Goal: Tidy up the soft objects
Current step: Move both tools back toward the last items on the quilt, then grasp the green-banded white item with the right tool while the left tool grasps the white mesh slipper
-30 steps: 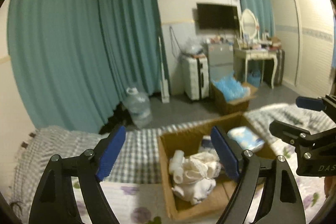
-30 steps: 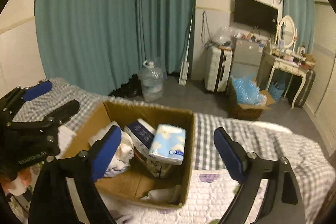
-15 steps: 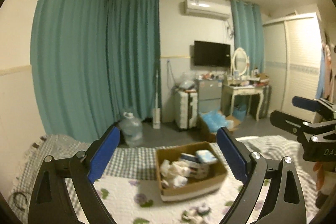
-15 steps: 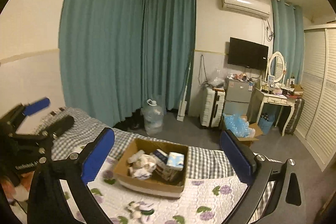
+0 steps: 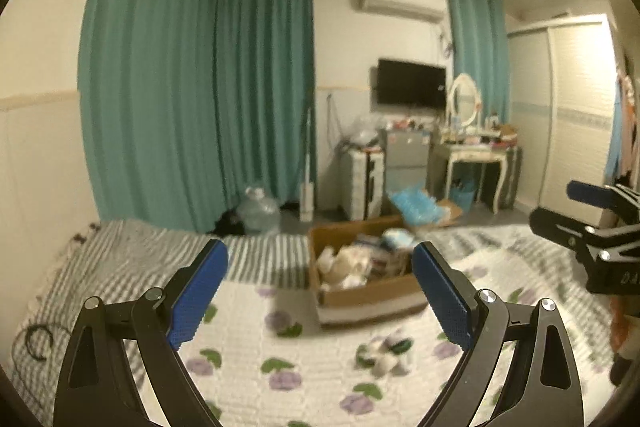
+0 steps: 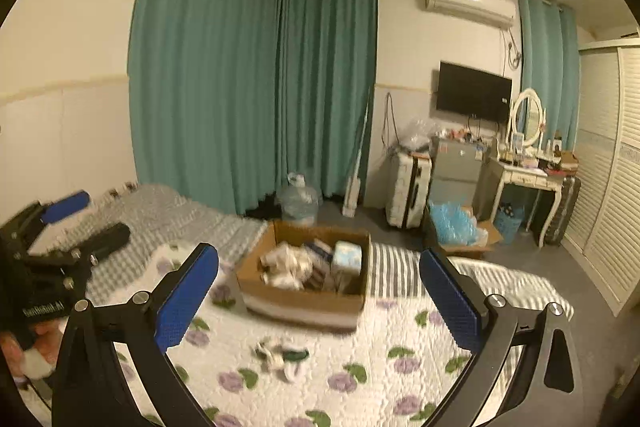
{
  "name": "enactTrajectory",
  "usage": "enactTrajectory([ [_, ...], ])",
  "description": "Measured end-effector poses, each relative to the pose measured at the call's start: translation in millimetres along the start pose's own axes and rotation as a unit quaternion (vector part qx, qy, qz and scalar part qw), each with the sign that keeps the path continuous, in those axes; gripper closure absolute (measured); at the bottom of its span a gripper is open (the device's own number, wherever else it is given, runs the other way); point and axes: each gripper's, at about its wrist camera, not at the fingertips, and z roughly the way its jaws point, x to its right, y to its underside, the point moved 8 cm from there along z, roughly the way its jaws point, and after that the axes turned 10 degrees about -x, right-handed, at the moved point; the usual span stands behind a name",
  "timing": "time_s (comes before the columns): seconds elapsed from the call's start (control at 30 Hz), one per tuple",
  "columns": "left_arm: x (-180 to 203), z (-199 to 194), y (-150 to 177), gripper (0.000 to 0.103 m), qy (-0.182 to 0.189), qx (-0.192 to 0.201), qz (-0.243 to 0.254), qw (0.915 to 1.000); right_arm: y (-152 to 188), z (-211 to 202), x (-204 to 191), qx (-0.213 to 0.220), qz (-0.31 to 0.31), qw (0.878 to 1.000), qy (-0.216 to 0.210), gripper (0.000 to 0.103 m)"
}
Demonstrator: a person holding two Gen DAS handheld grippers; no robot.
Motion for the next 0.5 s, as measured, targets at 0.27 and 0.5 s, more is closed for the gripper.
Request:
enactTrajectory([
  [0.27, -2, 108, 77, 0.008, -0.018, -0.108, -0.009, 0.9939, 80, 129, -6, -0.113, 0.016, 0.993, -0.032, 0.002],
  [0.5, 1, 165, 127, 0.008, -0.01, -0.164, -0.021, 0.9862, 153, 232, 12, -0.204, 0.038, 0.978, -0.036, 0.012],
])
